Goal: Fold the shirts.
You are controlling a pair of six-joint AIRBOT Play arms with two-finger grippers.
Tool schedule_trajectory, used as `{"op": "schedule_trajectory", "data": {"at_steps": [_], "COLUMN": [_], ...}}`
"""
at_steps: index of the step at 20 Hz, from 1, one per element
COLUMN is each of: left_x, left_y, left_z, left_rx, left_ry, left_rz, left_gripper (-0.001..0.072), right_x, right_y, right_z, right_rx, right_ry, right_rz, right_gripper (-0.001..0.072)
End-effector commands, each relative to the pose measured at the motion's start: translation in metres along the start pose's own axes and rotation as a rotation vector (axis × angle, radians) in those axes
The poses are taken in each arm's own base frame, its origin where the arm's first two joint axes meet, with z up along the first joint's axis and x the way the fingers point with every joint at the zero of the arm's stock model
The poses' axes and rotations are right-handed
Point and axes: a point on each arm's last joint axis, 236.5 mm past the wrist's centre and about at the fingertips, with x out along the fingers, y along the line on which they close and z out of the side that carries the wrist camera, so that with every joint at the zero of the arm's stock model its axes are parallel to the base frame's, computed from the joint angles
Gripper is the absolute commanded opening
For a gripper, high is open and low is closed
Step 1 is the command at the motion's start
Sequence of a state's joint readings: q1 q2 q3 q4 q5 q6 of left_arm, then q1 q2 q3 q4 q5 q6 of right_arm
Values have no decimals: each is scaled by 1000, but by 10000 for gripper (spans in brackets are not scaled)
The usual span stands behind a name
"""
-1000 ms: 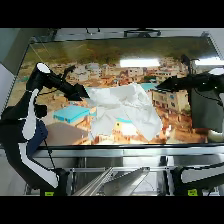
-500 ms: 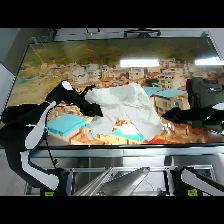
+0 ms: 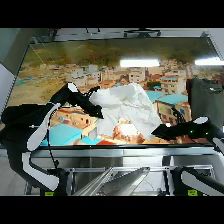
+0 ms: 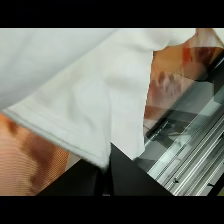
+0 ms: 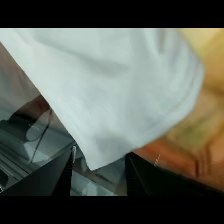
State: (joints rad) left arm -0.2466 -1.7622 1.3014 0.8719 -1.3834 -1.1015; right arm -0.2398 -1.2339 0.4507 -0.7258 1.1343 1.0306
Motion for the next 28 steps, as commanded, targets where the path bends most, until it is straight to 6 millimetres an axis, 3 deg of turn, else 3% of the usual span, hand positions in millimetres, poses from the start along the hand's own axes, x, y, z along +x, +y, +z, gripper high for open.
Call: {"op": "schedule_trajectory", "data": {"at_steps": [1, 4, 6, 9, 11, 13, 14, 16, 19, 20, 22, 24, 28], "left_x": [-1, -1, -1, -16, -46, -90, -117, -190, -323, -366, -428, -459, -491], "left_y": [-1, 0, -1, -9, -20, -47, -66, -114, -198, -228, -277, -302, -307], "left_z": [-3, -1, 0, 3, 5, 2, 1, 1, -29, -50, -99, -134, -155], "left_rx": [2, 2, 2, 24, 45, 80, 107, 189, 409, 499, 662, 747, 724], "left_ry": [10, 3, -1, -37, -102, -196, -267, -480, -830, -942, -1127, -1259, -1449], "left_rz": [-5, -4, -4, 5, 8, -46, -94, -215, -342, -368, -368, -244, 35], "left_gripper": [13, 20, 20, 21, 21, 21, 21, 21, 21, 23, 26, 26, 27], "right_x": [8, 9, 9, -6, -33, -87, -124, -217, -338, -371, -429, -460, -478], "right_y": [-10, -2, 24, 69, 113, 181, 216, 279, 336, 347, 366, 378, 399], "right_z": [-3, 12, 29, 47, 52, 57, 59, 61, 41, 31, 4, -23, -59], "right_rx": [-4, 8, -30, -67, -159, -289, -363, -503, -720, -766, -828, -861, -915], "right_ry": [8, -56, -129, -185, -193, -266, -338, -543, -866, -974, -1201, -1366, -1542], "right_rz": [-53, -23, 73, 229, 337, 506, 590, 710, 683, 639, 535, 445, 374], "right_gripper": [376, 342, 40, 13, 13, 13, 13, 12, 12, 13, 13, 13, 13]}}
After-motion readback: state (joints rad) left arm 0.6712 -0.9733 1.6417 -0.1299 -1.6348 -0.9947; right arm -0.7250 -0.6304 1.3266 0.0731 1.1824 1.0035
